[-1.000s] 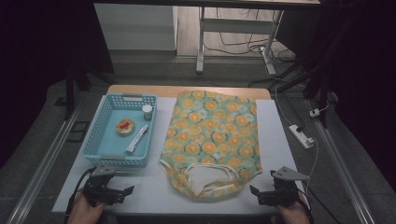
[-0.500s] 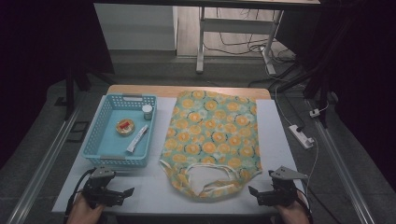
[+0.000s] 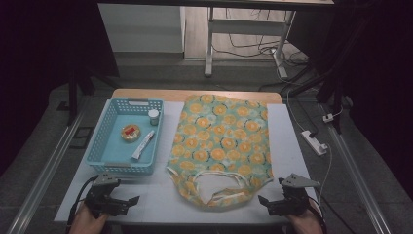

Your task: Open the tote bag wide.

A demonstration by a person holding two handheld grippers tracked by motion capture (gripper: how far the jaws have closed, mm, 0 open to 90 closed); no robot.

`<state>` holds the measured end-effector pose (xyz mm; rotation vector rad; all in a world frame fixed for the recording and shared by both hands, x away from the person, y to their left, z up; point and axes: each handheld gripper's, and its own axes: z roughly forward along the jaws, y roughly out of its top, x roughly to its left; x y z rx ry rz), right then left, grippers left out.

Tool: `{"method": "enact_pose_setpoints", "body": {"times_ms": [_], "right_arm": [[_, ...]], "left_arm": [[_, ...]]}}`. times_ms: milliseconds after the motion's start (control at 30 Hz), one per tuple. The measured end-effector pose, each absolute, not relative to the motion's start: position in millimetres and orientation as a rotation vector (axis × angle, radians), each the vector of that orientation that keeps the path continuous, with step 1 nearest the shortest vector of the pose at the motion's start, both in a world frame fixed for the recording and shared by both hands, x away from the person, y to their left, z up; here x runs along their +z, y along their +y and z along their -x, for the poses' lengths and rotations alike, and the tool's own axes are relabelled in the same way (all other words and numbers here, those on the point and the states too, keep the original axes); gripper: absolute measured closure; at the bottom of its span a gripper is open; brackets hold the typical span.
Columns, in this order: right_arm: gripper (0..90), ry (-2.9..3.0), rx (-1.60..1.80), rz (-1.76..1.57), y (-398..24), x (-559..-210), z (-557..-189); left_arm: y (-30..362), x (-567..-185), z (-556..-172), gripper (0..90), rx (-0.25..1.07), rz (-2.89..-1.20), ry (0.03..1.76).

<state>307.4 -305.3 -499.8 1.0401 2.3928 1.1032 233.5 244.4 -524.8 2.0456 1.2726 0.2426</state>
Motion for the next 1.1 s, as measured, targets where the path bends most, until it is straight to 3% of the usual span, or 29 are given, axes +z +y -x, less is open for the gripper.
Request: {"method": "enact_pose_setpoints", "body": {"times_ms": [1100], "right_arm": [[0.8, 2.542, 1.148, -0.804, -262.6, -483.3, -310.2]], "left_arm": [[245.5, -525.5, -234.8, 2.4, 0.218, -2.043, 1.274]]}}
